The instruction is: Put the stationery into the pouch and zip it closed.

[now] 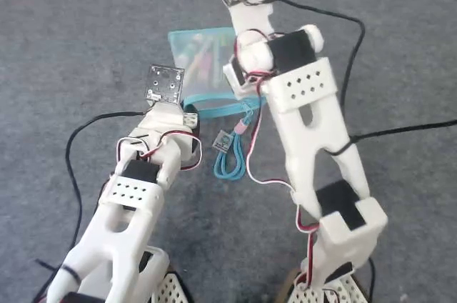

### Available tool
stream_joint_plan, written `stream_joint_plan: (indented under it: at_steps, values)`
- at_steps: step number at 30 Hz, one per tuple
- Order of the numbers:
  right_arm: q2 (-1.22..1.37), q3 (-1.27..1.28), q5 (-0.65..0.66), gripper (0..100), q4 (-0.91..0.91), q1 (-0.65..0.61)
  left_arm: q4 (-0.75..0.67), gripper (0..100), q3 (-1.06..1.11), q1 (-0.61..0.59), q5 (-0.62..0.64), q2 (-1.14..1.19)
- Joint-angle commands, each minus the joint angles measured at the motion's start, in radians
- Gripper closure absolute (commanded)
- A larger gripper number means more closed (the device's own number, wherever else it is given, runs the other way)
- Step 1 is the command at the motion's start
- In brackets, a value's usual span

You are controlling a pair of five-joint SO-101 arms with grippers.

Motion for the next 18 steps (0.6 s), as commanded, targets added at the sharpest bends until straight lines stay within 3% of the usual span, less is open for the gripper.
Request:
stream_joint_plan:
  at_steps: [1,11,14,18]
  values:
    - [-0.147,0.184,0.058,88.7,-0.065,0.01,-0.025,99,-0.021,0.002,0.011,-0.044]
    - [-0.716,1.283,0.057,81.2,-0.774,0.004,-0.025,99,-0.021,0.003,0.011,-0.044]
    - [-0.765,1.444,0.021,79.7,-0.891,-0.038,-0.025,99,-0.021,0.005,0.011,-0.044]
    - [-0.733,1.447,0.015,76.7,-0.917,-0.019,-0.023,99,-0.021,0.002,0.011,-0.044]
